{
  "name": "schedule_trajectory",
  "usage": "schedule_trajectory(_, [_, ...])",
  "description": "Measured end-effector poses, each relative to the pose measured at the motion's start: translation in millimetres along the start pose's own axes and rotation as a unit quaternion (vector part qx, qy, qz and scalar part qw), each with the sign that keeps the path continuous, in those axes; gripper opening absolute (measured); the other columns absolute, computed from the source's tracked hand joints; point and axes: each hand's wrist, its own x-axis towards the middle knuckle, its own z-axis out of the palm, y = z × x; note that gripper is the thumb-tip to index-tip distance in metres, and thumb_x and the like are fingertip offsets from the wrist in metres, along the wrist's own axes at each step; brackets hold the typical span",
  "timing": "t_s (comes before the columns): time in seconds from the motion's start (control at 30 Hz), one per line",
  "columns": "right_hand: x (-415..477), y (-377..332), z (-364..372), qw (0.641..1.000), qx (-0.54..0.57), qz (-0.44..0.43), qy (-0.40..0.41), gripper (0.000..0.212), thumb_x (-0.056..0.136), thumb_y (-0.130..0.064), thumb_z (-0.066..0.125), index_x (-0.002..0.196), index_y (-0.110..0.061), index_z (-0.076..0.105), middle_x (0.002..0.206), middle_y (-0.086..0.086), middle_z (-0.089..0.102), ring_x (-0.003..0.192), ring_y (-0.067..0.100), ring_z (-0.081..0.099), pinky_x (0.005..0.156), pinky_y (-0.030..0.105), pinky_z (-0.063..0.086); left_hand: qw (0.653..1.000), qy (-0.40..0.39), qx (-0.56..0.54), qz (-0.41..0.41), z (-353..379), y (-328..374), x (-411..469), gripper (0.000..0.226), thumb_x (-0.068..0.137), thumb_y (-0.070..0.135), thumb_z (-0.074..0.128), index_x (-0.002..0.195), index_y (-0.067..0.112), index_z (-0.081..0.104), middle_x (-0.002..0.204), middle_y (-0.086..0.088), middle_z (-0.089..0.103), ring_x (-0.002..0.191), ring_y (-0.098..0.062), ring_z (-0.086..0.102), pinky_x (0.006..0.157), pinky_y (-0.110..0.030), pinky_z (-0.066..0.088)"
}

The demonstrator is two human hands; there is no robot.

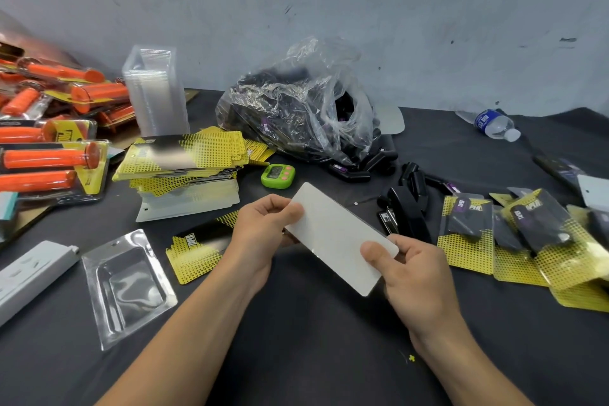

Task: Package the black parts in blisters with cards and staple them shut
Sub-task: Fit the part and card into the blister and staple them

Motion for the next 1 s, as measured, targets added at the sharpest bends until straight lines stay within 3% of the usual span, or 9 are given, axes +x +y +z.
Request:
schedule_trajectory(0.13, [-1, -8, -1, 0.999, 0.024, -0.006, -0.047, 0.016, 0.091, -0.013, 0.075, 0.087, -0.028, 0.078, 0.057, 0.006, 0.063, 0.047, 0.015, 0.052, 0.046, 0.025, 0.042, 0.998, 0.014, -0.055, 0.001, -1, -2, 3, 0.010, 0.095, 0.003, 0.069, 0.086, 0.006, 0.067, 0.081, -0.007, 0.074, 0.073, -0.015, 0.071, 0.064, -0.030, 0.062])
schedule_trajectory(0.27, [-6, -8, 3, 0.974, -0.140, -0.155, 0.087, 0.023, 0.089, -0.008, 0.076, 0.078, -0.028, 0.076, 0.056, -0.006, 0.062, 0.047, 0.006, 0.054, 0.045, 0.014, 0.039, 0.997, 0.066, 0.017, -0.024, 6, -6, 1, 0.019, 0.095, 0.021, 0.074, 0.108, 0.007, 0.068, 0.094, -0.011, 0.075, 0.074, -0.019, 0.075, 0.059, -0.032, 0.062])
schedule_trajectory(0.37, [-6, -11, 10, 0.937, -0.217, -0.238, 0.133, 0.019, 0.088, -0.007, 0.078, 0.086, -0.025, 0.078, 0.062, -0.014, 0.061, 0.055, 0.002, 0.057, 0.051, 0.003, 0.035, 0.981, -0.079, -0.031, -0.175, 14, 0, -8, 0.050, 0.103, 0.048, 0.055, 0.119, 0.001, 0.064, 0.102, -0.015, 0.078, 0.073, -0.021, 0.078, 0.049, -0.027, 0.058])
schedule_trajectory(0.47, [-4, -7, 11, 0.902, -0.300, -0.299, 0.084, 0.021, 0.082, -0.003, 0.083, 0.093, -0.021, 0.080, 0.077, -0.014, 0.070, 0.065, 0.007, 0.064, 0.063, 0.024, 0.056, 0.944, -0.228, -0.110, -0.211, 17, 2, -15, 0.062, 0.098, 0.059, 0.047, 0.125, 0.006, 0.064, 0.101, -0.011, 0.078, 0.083, -0.020, 0.077, 0.073, -0.036, 0.065])
schedule_trajectory(0.53, [-5, -6, 14, 0.876, -0.361, -0.315, 0.048, 0.026, 0.074, -0.005, 0.088, 0.091, -0.023, 0.080, 0.080, -0.008, 0.072, 0.064, 0.021, 0.065, 0.059, 0.041, 0.058, 0.949, -0.234, -0.091, -0.191, 18, -2, -15, 0.056, 0.099, 0.054, 0.047, 0.122, 0.007, 0.066, 0.094, -0.010, 0.077, 0.078, -0.018, 0.075, 0.082, -0.039, 0.063])
schedule_trajectory(0.67, [-5, -5, 16, 0.887, -0.382, -0.258, -0.025, 0.031, 0.074, -0.012, 0.087, 0.098, -0.032, 0.081, 0.096, -0.017, 0.074, 0.069, 0.012, 0.063, 0.069, 0.036, 0.058, 0.979, -0.126, -0.052, -0.153, 20, -15, -9, 0.014, 0.097, 0.009, 0.061, 0.105, 0.000, 0.069, 0.089, -0.016, 0.075, 0.071, -0.021, 0.073, 0.063, -0.033, 0.061])
schedule_trajectory(0.8, [-4, 0, 15, 0.965, -0.213, -0.152, 0.021, 0.034, 0.079, -0.005, 0.079, 0.099, -0.032, 0.082, 0.097, -0.030, 0.072, 0.092, -0.013, 0.065, 0.082, 0.004, 0.048, 0.991, -0.081, -0.043, -0.102, 14, -15, -1, 0.021, 0.089, -0.006, 0.060, 0.107, 0.002, 0.068, 0.102, -0.015, 0.079, 0.091, -0.028, 0.077, 0.085, -0.043, 0.062])
schedule_trajectory(0.9, [0, 0, 12, 0.992, -0.091, -0.038, 0.074, 0.026, 0.091, -0.027, 0.076, 0.112, -0.042, 0.070, 0.096, -0.022, 0.073, 0.080, 0.004, 0.071, 0.069, 0.019, 0.057, 0.989, -0.117, -0.042, -0.082, 11, -11, 0, 0.028, 0.087, -0.008, 0.058, 0.109, 0.005, 0.068, 0.107, -0.015, 0.078, 0.097, -0.027, 0.076, 0.098, -0.051, 0.057])
schedule_trajectory(1.0, [2, 1, 19, 0.997, 0.028, 0.065, 0.005, 0.012, 0.095, -0.023, 0.072, 0.107, -0.026, 0.068, 0.080, 0.003, 0.075, 0.060, 0.019, 0.069, 0.053, 0.031, 0.058, 0.984, -0.153, -0.064, -0.065, 9, -11, -2, 0.035, 0.083, -0.013, 0.054, 0.110, 0.005, 0.067, 0.109, -0.019, 0.076, 0.098, -0.032, 0.075, 0.092, -0.054, 0.060])
